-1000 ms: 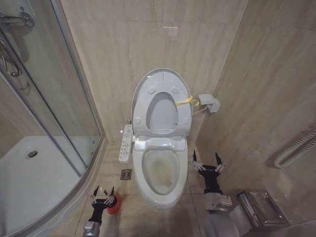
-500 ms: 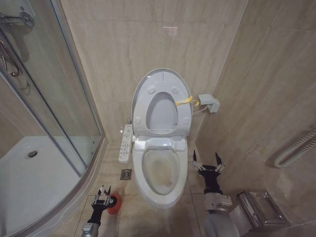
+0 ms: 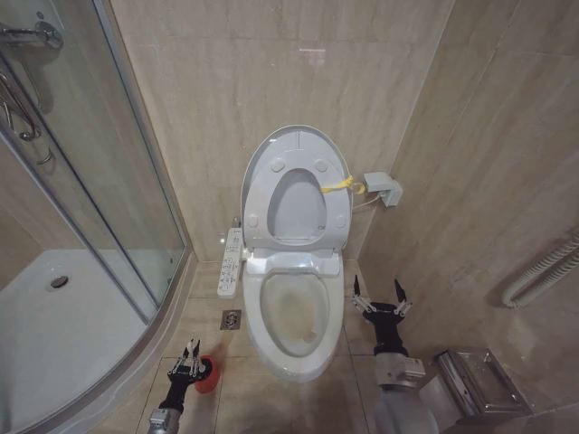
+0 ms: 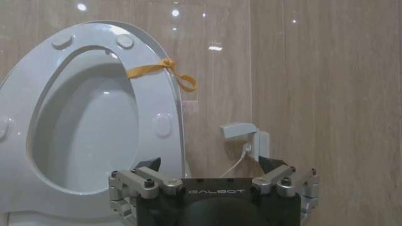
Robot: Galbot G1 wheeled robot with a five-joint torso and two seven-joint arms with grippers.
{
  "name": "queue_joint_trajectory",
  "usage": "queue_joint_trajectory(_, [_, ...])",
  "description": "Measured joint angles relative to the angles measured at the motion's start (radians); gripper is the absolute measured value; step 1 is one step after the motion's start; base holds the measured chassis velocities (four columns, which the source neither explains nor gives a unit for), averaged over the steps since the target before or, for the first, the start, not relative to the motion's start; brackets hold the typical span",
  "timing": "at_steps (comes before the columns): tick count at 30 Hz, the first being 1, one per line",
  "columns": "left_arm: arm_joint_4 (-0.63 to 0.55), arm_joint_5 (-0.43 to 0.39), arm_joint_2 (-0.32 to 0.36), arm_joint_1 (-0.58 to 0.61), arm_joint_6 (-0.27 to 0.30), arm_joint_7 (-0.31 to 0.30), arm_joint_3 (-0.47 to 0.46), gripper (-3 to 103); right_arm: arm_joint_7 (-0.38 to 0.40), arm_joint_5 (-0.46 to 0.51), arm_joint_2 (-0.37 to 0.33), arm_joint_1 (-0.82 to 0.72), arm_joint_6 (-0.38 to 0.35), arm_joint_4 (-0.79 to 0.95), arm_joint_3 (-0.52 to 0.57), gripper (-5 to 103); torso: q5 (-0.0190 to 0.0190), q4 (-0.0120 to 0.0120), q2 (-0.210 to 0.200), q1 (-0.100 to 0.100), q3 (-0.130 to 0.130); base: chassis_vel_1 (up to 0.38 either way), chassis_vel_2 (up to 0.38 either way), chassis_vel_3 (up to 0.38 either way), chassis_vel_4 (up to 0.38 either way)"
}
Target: Open the toilet lid, clean the toilet bowl with a toilet brush, close the toilet lid, and flush.
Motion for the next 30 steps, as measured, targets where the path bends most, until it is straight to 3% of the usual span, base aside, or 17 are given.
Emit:
queue_joint_trajectory(6, [-0.078,-0.004,0.0,0.042,0.0,-0.013,0.002,19,0.0,0.0,0.0,0.0,0.0,0.0,0.0,100,0.0,-0.0001,0.0,0.0,0.0,0.0,0.0,0.0,0.0])
queue_joint_trajectory(15, [-0.29,-0.016,-0.002,0.146,0.0,-0.038,0.005,19,0.0,0.0,0.0,0.0,0.0,0.0,0.0,100,-0.0001,-0.0001,0.0,0.0,0.0,0.0,0.0,0.0,0.0])
queue_joint_trajectory(30, [-0.799,-0.023,0.054,0.425,0.004,-0.095,-0.024,19,0.0,0.0,0.0,0.0,0.0,0.0,0.0,100,0.0,0.0,0.0,0.0,0.0,0.0,0.0,0.0,0.0])
